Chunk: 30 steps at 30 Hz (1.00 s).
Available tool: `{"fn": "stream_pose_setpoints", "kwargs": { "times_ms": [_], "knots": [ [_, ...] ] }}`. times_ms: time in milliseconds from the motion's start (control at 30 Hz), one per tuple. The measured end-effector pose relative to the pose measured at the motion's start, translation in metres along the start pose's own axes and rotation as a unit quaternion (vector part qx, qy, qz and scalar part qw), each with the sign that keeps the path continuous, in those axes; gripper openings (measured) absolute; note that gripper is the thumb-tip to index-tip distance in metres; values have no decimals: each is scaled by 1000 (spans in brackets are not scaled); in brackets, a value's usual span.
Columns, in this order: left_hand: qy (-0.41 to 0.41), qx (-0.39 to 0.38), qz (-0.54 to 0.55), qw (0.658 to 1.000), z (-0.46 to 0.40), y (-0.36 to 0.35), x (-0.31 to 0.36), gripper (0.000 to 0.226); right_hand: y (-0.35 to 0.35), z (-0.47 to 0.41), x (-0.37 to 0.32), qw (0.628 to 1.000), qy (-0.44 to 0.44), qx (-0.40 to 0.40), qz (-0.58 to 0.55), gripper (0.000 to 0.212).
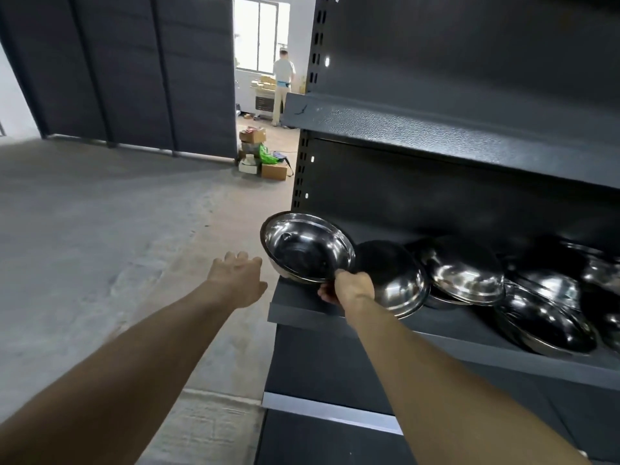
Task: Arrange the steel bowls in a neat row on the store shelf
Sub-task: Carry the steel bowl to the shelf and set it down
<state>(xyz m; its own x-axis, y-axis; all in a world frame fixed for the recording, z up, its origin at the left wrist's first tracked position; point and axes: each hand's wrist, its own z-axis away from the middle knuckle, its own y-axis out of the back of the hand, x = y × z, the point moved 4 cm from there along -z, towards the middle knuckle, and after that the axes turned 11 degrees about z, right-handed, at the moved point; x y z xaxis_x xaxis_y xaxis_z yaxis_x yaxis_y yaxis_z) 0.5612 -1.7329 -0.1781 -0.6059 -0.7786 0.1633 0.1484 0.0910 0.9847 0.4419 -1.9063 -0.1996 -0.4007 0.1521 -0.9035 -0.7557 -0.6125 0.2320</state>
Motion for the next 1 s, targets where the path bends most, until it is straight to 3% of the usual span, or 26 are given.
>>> {"fn": "stream_pose_setpoints", "kwargs": {
  "times_ms": [267,433,833,1000],
  "knots": [
    [9,-18,-12,1000,-31,-11,9,53,13,-36,-9,997,-7,50,66,21],
    [24,-25,0,999,-43,-14,15,50,33,-57,-15,988,0,90,125,41],
    [31,-42,-8,999,-49,-18,27,47,43,-57,3,965,56,131,220,36],
    [40,-34,-30,998,-45,-11,22,44,48,-48,15,960,49,128,246,46]
  ]
}}
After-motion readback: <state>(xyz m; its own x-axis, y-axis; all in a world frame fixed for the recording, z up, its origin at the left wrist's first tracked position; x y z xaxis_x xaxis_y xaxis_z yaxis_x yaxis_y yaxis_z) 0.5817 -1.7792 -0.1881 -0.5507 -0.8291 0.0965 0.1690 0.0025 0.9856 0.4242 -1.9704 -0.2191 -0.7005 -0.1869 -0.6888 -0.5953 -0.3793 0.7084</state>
